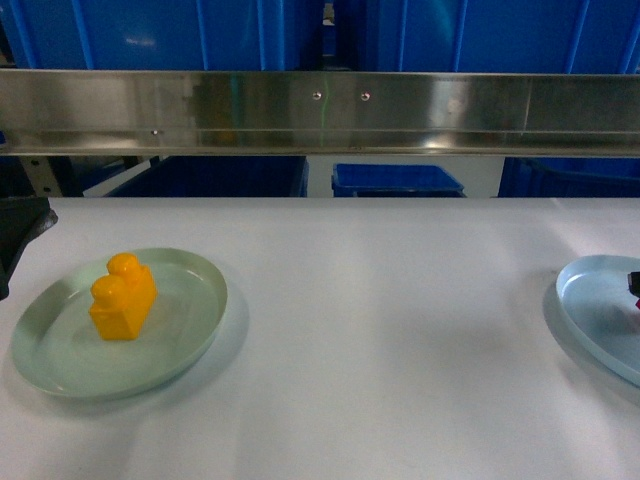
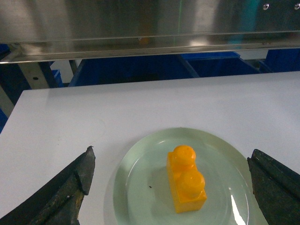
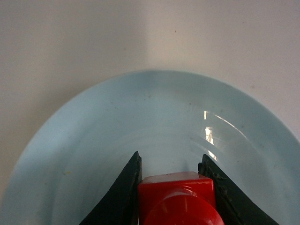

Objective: Sort and place red and yellow blocks in left bins

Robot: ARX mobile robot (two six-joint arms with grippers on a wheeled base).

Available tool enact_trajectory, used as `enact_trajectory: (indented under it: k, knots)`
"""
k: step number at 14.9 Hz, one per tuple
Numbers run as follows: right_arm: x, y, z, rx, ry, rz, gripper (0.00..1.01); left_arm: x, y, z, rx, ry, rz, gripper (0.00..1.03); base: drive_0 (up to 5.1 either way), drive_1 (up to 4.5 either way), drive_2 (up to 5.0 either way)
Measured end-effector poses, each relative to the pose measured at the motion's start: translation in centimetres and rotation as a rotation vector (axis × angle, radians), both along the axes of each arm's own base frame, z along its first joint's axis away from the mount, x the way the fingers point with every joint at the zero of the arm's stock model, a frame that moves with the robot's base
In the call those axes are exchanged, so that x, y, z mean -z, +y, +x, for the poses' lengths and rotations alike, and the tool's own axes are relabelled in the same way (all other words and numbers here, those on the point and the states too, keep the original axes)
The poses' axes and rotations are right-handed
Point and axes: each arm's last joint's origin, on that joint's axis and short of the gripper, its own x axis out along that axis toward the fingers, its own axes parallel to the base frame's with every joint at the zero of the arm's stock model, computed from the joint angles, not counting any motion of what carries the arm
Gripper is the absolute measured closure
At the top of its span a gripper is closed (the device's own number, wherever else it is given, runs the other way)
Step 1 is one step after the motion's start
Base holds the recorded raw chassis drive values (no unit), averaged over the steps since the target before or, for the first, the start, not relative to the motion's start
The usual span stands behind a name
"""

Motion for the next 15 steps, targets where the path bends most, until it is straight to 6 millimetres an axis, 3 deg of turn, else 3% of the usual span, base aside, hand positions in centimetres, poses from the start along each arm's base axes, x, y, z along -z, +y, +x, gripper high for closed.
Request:
enact_trajectory:
  k: [2, 4, 6, 7, 10, 15]
  knots:
    - [-3.0, 0.5, -0.4, -0.003, -0.089, 0.046, 0.72, 0.0, 0.0, 0.0, 0.0, 0.0, 0.0, 0.05, 0.0, 0.0, 0.0]
    - [-11.1, 2.2, -1.9, -0.029, -0.312, 0.1, 0.72, 0.0, 0.0, 0.0, 0.0, 0.0, 0.0, 0.05, 0.0, 0.0, 0.0]
    - [-15.5, 3.2, -3.9, -0.043, -0.438, 0.133, 0.72, 0.0, 0.0, 0.0, 0.0, 0.0, 0.0, 0.05, 0.0, 0.0, 0.0]
    - [-16.6, 3.7, -5.1, -0.046, -0.472, 0.149, 0.72, 0.0, 0.0, 0.0, 0.0, 0.0, 0.0, 0.05, 0.0, 0.0, 0.0]
    - [-15.1, 4.1, -9.0, 0.008, -0.41, 0.192, 0.72, 0.0, 0.0, 0.0, 0.0, 0.0, 0.0, 0.05, 0.0, 0.0, 0.0]
    - [-12.6, 6.3, -10.2, -0.089, -0.374, 0.105, 0.72, 0.0, 0.0, 0.0, -0.002, 0.0, 0.0, 0.05, 0.0, 0.0, 0.0]
